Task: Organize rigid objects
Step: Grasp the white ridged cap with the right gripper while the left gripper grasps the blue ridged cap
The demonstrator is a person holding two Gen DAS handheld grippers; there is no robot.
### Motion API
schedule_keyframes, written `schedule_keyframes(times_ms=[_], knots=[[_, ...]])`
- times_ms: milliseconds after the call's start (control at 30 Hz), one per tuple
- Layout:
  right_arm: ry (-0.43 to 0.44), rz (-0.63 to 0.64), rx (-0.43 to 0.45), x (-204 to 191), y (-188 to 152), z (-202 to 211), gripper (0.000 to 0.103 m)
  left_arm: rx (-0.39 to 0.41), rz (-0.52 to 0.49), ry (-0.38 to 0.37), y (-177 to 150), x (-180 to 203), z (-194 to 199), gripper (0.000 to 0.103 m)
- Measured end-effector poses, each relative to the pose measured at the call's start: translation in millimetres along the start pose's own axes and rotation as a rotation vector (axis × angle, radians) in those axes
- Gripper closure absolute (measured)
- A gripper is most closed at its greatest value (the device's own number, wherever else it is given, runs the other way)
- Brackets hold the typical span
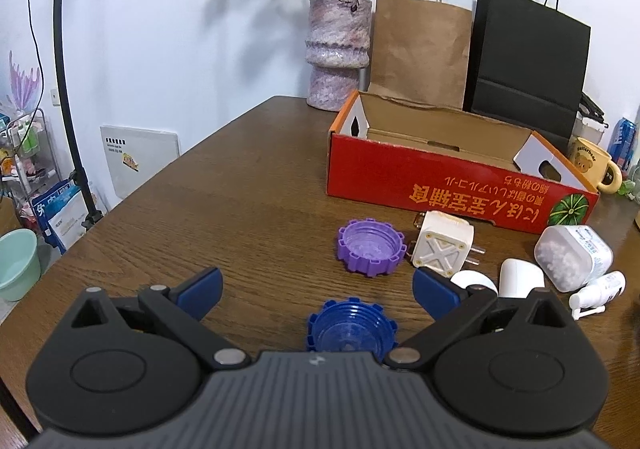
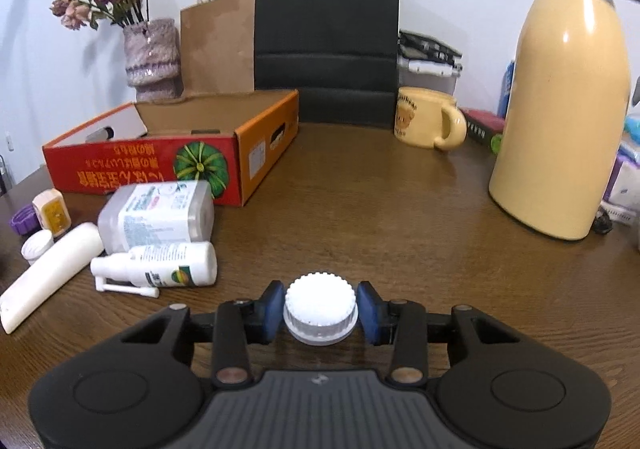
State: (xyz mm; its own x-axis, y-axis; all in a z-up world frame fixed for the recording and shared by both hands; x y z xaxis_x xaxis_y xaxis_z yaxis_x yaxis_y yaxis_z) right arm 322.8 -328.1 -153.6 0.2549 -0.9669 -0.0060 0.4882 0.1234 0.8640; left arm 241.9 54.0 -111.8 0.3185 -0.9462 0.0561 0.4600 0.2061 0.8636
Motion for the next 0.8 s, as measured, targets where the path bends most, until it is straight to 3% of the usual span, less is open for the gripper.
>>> schedule_keyframes(times_ms=[267, 800], knots=[[-0.010, 0.022, 0.097, -14.0, 2.3, 18.2, 0.064, -0.010, -0.018, -0.005, -2.8, 1.4, -0.8, 0.000], [0.019, 0.018, 0.141, -49.1, -0.6, 33.9, 0.064, -0.083, -0.076, -0.044, -19.8, 7.2, -13.4, 0.000]])
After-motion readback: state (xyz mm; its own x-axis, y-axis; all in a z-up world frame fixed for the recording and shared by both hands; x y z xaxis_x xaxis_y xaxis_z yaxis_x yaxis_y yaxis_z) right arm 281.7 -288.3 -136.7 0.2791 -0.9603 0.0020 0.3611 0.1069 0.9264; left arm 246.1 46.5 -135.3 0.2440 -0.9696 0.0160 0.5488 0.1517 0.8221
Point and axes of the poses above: each gripper's, at about its wrist camera, not at the fingertips, and z roughly against the way its jaws point, x to its right, y to its top, the point moved 3 cm from there along -z, roughly the way its jaws point, and after that the axes turned 4 degrees about x, right-handed, at the moved point
